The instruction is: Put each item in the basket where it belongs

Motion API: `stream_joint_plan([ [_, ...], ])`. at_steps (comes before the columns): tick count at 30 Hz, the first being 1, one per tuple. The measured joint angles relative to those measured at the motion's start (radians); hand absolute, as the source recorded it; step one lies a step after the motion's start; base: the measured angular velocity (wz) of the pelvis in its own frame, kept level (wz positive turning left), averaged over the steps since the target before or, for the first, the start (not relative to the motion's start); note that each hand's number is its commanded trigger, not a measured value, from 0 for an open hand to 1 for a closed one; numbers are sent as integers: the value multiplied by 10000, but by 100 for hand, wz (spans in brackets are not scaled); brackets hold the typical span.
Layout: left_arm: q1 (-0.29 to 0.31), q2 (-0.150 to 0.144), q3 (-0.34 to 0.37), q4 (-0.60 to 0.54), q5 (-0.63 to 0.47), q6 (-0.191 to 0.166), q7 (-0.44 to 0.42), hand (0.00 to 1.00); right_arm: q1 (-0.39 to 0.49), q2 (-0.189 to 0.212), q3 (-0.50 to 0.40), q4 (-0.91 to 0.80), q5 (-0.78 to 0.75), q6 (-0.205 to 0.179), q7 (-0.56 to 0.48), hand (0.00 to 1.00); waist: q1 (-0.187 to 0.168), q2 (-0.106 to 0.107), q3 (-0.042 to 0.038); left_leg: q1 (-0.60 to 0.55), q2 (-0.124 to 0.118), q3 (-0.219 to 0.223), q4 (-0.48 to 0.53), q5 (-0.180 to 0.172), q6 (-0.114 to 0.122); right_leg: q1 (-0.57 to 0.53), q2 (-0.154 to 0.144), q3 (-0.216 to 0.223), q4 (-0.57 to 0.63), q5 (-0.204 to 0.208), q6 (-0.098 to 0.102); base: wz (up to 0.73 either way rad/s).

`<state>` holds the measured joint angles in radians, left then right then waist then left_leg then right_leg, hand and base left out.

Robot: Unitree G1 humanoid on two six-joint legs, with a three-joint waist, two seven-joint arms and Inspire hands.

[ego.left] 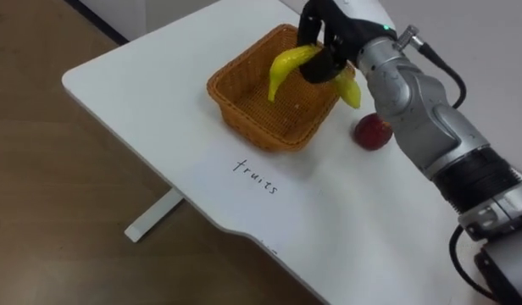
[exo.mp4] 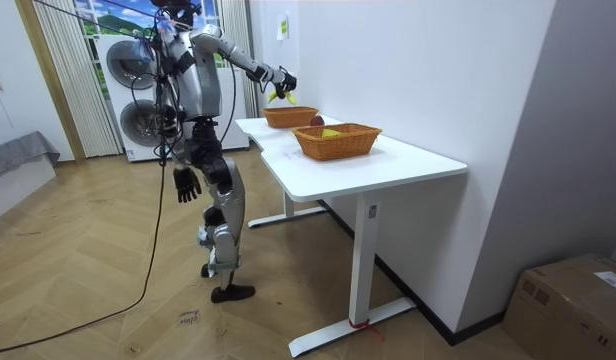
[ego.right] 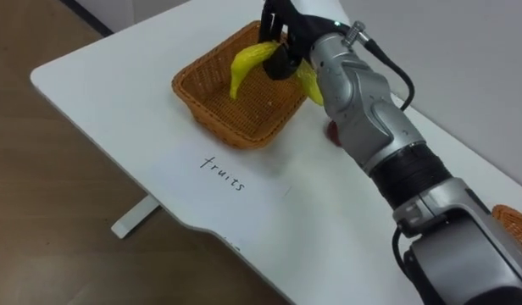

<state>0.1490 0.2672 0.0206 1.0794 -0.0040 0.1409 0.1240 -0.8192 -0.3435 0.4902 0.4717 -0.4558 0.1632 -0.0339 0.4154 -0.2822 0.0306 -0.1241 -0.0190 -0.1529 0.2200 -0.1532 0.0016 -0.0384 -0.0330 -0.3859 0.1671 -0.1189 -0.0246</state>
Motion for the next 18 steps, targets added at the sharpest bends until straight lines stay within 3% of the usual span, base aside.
stream_joint_plan([
  [18,134,11,174,-333,168,127,-278,0,1,209,104,159,-87,17,63,0,73,-111,-1,-205,-50,-215,188,3,-10,2,-19,-254,-20,0,0,4],
])
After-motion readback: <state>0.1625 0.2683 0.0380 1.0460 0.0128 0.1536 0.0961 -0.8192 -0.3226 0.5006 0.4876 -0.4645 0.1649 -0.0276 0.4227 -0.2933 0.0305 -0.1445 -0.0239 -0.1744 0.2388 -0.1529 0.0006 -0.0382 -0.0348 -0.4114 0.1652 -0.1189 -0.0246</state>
